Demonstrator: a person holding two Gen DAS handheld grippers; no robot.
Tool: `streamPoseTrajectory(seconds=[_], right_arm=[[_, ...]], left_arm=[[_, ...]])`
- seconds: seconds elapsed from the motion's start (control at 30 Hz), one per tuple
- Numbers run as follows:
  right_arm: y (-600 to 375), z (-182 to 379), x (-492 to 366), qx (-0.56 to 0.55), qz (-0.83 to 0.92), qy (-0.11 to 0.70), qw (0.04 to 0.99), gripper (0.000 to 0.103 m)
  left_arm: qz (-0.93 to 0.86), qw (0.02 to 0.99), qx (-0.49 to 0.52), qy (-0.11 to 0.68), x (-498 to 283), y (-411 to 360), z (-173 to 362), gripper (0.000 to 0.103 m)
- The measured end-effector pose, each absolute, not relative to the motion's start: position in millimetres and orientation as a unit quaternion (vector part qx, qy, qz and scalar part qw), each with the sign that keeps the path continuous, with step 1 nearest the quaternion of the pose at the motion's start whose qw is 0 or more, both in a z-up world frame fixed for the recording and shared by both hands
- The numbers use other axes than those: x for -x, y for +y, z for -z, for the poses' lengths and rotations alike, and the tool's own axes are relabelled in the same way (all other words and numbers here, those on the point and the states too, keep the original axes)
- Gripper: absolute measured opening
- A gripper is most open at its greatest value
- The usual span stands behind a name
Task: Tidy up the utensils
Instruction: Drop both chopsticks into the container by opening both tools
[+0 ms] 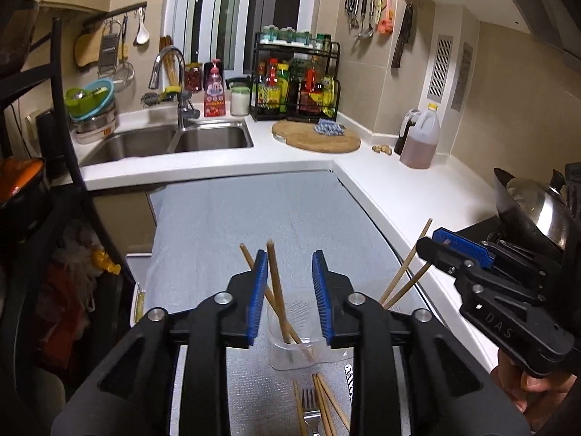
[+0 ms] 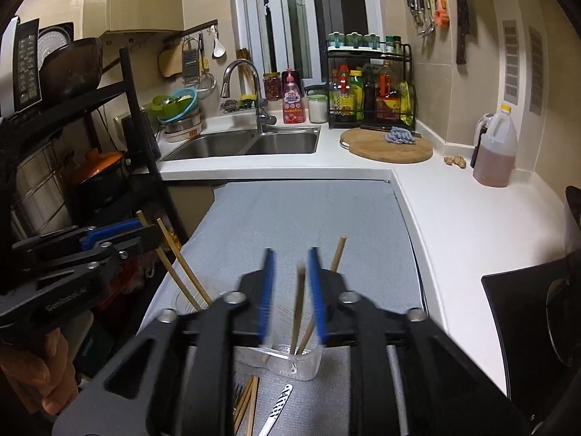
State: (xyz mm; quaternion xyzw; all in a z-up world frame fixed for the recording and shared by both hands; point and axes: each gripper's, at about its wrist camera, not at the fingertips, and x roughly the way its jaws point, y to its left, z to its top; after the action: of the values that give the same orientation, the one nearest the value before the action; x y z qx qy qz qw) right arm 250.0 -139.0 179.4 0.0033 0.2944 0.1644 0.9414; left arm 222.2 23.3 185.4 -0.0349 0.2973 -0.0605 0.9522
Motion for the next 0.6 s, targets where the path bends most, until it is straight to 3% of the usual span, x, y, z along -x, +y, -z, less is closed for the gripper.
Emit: streamPoseTrajectory(seconds=[0.33,0.53,0.6], right_arm=[[-154.9,-216.3,-203.4,0.009,-0.127,0.246,0.961,0.036],[-172.2,-227.2,-143.5,-0.006,-0.119,0.198,0.973,0.036],[-175.0,-218.4,-119.1,-0.009,-0.119,0.188,0.975,0.031]], left_arm=[[0.064,0.97,0.03,0.233,-152.7,23.9,-235.4,0.028],[0.071,0.971,0.042,0.223,-101.5,28.8,-217.2,0.028],[0.072,0.971,0.049,0.224,-83.6,30.5,-199.4,0.028]])
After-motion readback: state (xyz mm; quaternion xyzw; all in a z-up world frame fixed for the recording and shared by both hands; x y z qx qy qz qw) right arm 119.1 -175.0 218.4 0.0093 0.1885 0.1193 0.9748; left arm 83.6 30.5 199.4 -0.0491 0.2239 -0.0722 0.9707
